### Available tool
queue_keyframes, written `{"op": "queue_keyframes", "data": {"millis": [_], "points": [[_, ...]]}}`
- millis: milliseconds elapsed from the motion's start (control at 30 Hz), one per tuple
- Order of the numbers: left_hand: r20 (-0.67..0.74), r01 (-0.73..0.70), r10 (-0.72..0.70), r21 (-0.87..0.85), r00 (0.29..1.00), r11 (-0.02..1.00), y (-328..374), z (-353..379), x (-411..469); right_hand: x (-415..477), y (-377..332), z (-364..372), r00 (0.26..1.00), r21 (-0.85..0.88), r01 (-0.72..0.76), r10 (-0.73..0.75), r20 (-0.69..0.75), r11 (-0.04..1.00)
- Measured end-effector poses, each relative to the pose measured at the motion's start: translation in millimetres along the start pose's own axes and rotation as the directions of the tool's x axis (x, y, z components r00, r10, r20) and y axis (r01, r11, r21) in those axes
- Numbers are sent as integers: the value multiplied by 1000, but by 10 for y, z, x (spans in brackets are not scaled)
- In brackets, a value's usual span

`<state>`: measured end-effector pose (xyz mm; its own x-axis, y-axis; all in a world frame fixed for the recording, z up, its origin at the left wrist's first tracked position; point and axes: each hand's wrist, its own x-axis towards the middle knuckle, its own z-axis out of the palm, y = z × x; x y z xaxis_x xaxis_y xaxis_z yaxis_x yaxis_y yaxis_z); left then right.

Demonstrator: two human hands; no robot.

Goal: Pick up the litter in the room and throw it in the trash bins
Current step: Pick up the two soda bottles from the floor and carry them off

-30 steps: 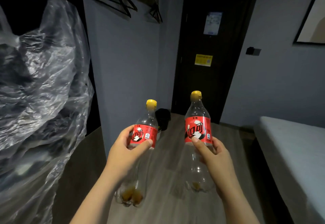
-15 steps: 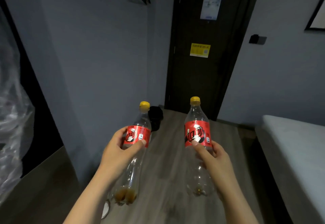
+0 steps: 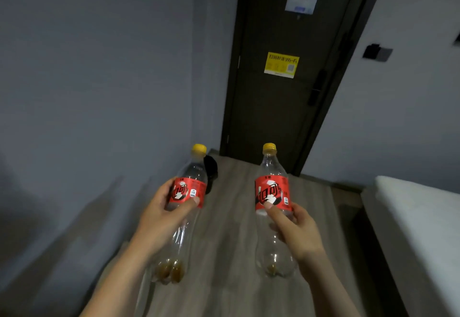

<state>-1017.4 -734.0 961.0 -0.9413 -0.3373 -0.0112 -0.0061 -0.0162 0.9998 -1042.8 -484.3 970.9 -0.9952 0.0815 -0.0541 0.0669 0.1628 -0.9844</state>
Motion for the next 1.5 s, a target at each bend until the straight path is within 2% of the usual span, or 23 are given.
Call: {"op": "queue_keyframes", "data": {"millis": [133,400,600,700,867,1000,1200,1500], "points": [[19,31,-31,3,999,1000,-92,145,686,664,-6,152,1000,18,-7,7,29,1000],[-109,65,-64,7,992,998,-323,421,2234,2333,93,500,995,-2,-14,14,100,1000],[-113,129,-121,70,986,989,-290,767,3482,3764,60,631,992,13,-31,29,120,999],[-110,175,-172,14,979,984,-350,903,4001,4395,49,780,988,-3,-44,44,148,999],[-183,215,-189,136,965,967,-523,901,4737,5183,126,1164,984,-29,-63,67,164,998],[-58,322,-317,192,947,927,-704,845,5483,5852,238,1556,977,-68,-111,121,178,992],[-48,412,-415,260,909,873,-996,642,6819,6909,316,2293,960,-130,-200,220,172,971],[9,489,-529,369,849,790,-1422,462,8109,7876,560,2987,928,-250,-303,345,142,919]]}}
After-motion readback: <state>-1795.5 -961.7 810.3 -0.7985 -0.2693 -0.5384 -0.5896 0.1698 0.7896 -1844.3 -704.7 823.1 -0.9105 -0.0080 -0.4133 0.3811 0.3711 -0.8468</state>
